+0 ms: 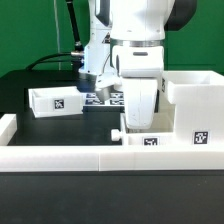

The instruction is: Assemble drawer

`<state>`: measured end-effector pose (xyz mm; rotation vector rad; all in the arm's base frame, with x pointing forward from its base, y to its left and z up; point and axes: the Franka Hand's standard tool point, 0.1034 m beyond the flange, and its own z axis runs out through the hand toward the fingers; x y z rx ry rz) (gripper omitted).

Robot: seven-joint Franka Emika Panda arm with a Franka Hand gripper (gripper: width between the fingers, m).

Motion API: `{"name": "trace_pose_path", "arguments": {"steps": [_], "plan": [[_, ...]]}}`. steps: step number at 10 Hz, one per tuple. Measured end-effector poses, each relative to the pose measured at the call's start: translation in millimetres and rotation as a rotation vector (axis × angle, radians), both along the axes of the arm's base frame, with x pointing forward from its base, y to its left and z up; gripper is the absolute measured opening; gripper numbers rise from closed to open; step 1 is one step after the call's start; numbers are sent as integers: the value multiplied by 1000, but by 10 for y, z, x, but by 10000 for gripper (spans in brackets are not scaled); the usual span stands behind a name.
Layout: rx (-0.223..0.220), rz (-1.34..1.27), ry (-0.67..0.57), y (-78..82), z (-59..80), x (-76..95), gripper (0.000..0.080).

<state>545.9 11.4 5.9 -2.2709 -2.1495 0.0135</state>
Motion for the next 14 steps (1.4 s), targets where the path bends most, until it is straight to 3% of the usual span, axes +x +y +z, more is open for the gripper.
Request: {"name": "trace_pose_path", "arguments": {"steps": [2,5,11,13,14], "plan": [[1,46,-9,-44,8,21,42],[-9,69,9,59,27,22,42],[-17,33,9,39,30,15,53],[-20,-3,-4,50,126,30,414],[-22,-8,-6,65,192,41,414]]}}
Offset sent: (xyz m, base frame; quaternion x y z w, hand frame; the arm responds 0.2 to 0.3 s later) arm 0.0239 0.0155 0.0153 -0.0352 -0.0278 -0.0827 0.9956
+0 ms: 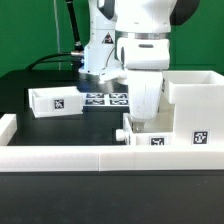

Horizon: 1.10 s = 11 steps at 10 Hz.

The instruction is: Assemble drawer

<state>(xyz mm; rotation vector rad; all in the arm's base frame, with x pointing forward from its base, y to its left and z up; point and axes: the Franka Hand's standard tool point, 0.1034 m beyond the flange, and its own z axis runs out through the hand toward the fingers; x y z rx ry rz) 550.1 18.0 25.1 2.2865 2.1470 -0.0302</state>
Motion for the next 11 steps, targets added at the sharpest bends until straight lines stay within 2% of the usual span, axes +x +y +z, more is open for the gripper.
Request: {"name": "trace_pose_path", "arguments": {"steps": [1,2,4,6,7,8,10,11], "plan": [[-3,1,-1,11,85,16,581],[-5,-3,-4,18,165,31,628],[-11,-2,-21,-31,330,66,645],[-22,18,-24,-233,417,88,648],[-25,59,-21,-422,425,90,649],[-24,49,-18,-526,414,74,649],[-23,48,-17,-562,411,70,649],[-4,82,-16,-633,370,63,649]]}}
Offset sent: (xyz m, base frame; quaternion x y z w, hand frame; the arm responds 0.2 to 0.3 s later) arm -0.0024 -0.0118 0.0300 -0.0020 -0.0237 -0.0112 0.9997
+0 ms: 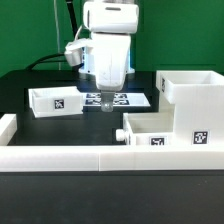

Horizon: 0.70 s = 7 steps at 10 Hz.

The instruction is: Assemble drawer

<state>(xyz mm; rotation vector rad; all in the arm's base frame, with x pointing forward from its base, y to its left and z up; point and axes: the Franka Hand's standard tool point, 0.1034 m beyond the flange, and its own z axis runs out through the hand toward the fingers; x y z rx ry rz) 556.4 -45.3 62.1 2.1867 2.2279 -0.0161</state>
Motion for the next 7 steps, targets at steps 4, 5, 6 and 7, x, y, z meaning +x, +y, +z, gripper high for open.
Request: {"name": "trace_pose_path", "arguments": {"steps": [4,5,6,7], "plan": [[167,53,13,-313,-264,173,649],[218,60,24,-339,-316,214,649],[253,45,33,-345,-346,249,649],[275,44,38,-290,-418,265,649]]}}
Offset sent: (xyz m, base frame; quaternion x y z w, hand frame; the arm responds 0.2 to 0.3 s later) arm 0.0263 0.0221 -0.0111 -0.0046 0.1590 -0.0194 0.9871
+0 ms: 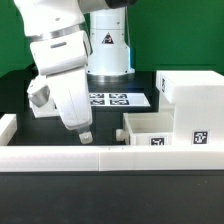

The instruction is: Assemble drawer

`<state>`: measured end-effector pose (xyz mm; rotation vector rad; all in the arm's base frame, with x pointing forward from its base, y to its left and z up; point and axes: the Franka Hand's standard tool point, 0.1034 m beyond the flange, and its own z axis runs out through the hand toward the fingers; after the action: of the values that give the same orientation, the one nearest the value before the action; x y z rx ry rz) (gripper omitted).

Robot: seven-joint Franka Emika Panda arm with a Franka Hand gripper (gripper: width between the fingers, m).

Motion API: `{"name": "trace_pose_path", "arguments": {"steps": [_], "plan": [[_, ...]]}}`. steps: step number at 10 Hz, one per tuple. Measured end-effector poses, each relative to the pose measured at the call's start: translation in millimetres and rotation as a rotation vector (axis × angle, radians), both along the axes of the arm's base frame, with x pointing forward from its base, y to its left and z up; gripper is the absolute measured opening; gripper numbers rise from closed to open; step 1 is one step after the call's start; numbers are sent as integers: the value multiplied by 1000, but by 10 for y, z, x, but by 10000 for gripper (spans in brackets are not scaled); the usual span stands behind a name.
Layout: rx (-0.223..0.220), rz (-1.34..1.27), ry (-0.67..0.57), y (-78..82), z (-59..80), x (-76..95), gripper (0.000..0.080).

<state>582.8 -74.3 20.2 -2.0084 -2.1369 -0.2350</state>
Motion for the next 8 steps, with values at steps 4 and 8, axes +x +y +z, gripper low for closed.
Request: {"name": "trace_pose_path", "arguments": {"steps": [4,8], "plan": [[10,-65,34,424,-81,69,649],[11,-84,38,558,-51,91,649]]}}
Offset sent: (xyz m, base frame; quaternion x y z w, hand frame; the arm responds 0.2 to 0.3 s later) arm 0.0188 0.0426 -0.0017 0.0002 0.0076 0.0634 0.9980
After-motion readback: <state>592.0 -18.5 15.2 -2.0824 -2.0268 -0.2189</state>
